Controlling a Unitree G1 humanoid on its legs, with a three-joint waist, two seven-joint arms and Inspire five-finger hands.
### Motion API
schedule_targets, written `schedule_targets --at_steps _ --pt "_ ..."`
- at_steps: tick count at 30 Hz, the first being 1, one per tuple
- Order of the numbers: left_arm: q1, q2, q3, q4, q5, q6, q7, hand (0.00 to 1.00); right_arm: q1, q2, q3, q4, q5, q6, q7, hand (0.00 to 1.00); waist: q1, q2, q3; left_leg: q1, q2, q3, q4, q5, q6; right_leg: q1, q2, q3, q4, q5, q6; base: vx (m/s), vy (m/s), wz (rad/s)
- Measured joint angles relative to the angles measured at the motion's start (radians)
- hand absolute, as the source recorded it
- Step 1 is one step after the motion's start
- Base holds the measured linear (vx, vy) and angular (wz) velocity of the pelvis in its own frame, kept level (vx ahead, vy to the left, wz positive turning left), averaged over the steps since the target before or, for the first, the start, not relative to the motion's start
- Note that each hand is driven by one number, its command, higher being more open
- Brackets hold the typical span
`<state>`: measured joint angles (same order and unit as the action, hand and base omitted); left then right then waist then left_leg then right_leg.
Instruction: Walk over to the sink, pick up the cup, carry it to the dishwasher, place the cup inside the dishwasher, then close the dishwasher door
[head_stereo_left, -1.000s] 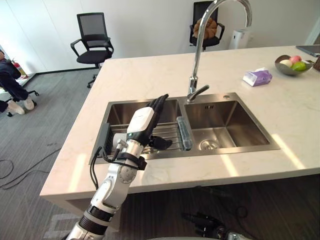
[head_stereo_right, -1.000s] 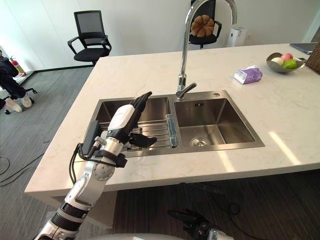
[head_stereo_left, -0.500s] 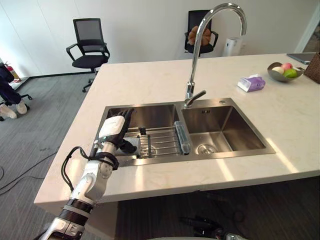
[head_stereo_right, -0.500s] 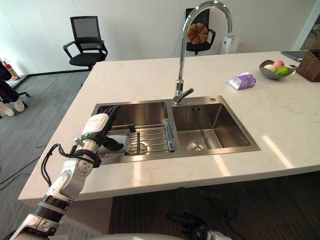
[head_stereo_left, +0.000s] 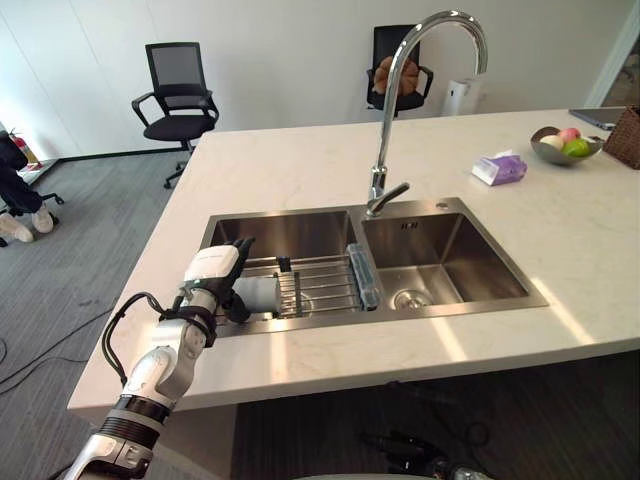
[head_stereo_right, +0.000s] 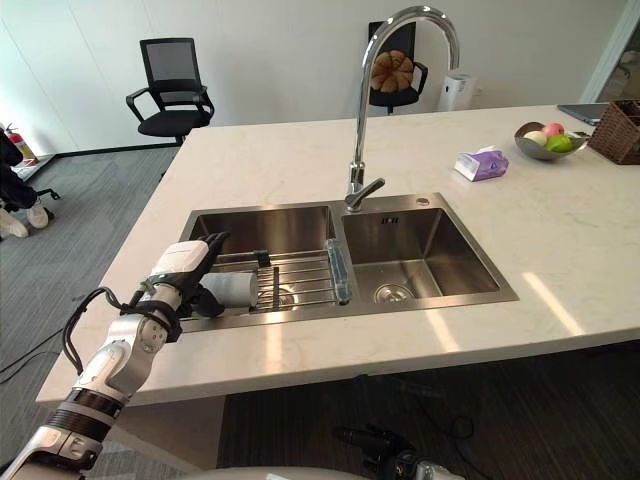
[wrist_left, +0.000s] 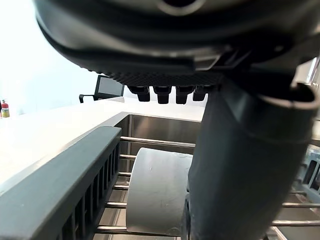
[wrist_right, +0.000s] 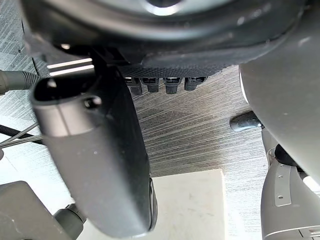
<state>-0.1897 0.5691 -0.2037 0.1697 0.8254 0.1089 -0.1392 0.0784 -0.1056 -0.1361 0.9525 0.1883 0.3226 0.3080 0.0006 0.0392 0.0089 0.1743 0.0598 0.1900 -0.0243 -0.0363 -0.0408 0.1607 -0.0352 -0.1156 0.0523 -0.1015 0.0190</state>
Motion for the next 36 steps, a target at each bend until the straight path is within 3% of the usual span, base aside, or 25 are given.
schedule_targets --at_steps 21,36 --pt "-0.027 0.048 -0.003 0.027 0.038 -0.071 -0.131 1.00 -0.001 -0.008 -0.017 -0.002 -0.017 -0.001 0.034 1.00 -0.018 0.017 0.001 0.009 -0.004 -0.009 -0.007 0.000 -0.001 0.012 -0.001 -0.006 -0.008 -0.001 0.001 -0.02 -0.011 0.01" --pt "-0.098 0.049 -0.021 0.149 -0.042 -0.068 -0.194 1.00 -0.002 -0.012 -0.017 -0.013 -0.017 0.000 0.040 1.00 -0.045 0.029 0.002 0.018 -0.003 -0.008 -0.007 -0.001 -0.002 0.020 -0.001 -0.005 -0.007 -0.001 0.002 0.00 0.000 0.00"
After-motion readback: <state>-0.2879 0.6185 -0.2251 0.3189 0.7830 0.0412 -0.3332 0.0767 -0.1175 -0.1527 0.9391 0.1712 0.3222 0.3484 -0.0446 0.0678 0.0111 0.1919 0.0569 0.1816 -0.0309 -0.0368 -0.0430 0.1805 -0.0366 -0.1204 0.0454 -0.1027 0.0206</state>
